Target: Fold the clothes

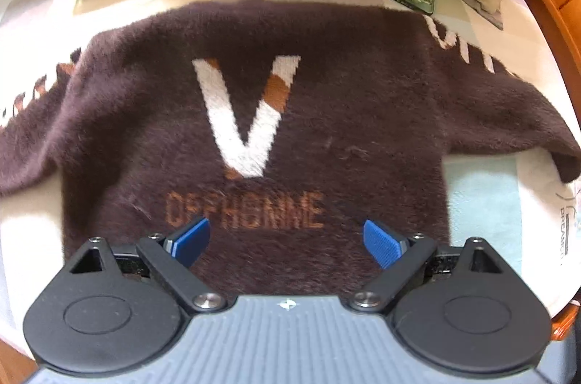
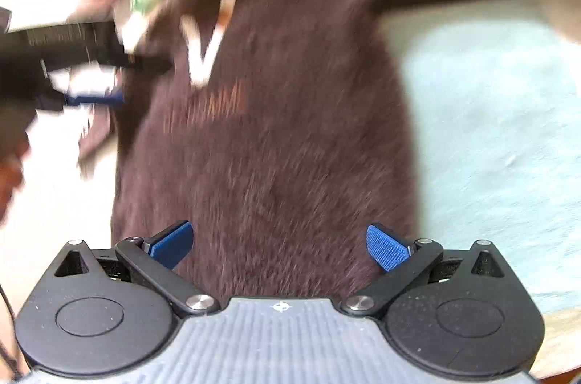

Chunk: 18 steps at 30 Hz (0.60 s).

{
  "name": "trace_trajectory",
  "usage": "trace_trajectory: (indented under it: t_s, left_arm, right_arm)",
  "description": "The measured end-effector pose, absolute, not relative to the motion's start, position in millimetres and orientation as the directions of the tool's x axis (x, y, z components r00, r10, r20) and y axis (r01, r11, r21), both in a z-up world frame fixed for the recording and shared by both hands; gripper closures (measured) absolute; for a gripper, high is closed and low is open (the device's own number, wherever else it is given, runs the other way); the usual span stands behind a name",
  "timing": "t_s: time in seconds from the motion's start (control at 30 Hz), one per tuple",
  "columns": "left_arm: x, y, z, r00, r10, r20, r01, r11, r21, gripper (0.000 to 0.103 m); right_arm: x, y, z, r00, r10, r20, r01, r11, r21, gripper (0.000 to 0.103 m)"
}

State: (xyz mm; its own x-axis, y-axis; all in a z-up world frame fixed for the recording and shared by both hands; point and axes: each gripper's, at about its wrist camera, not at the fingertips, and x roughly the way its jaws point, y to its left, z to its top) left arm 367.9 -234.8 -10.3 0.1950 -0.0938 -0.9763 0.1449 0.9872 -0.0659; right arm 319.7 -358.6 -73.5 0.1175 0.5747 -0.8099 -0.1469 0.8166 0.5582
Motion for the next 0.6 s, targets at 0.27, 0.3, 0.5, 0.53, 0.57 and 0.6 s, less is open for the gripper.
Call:
trace_trajectory:
  t_s: [0.27, 0.3, 0.5, 0.53, 0.57, 0.6]
  left_arm:
    - [355, -212, -32, 0.282, -0.12, -0.952, 0.133, 0.987, -0.085, 0.012]
    - [356, -204, -35, 0.299, -0.123, -0.946, 0.122, 0.988, -0.089, 0.012]
    - [389, -164, -45, 0.422, -0.149, -0.894, 0.125, 0.987, -0.105, 0.012]
    - [397, -158, -47, 0.443, -0.154, -0.883, 0.132, 0.986, -0.106, 0.012]
    - [405, -152, -48, 0.463, -0.159, -0.872, 0.138, 0.985, -0.106, 0.012]
    - [413, -146, -49, 0.483, -0.164, -0.86, 0.144, 0.984, -0.107, 0.012]
  right_arm:
    - [337, -389, -82, 0.272, 0.495, -0.825, -0.038, 0.862, 0.505, 0.0]
    - [340, -385, -80, 0.288, 0.491, -0.822, -0.047, 0.865, 0.5, 0.0]
    - [368, -332, -79, 0.327, 0.446, -0.833, -0.173, 0.895, 0.411, 0.0]
    - [375, -323, -81, 0.329, 0.439, -0.836, -0.194, 0.898, 0.395, 0.0]
    - [382, -313, -82, 0.331, 0.432, -0.839, -0.216, 0.9, 0.378, 0.0]
    - [389, -304, -83, 0.333, 0.425, -0.842, -0.237, 0.902, 0.361, 0.0]
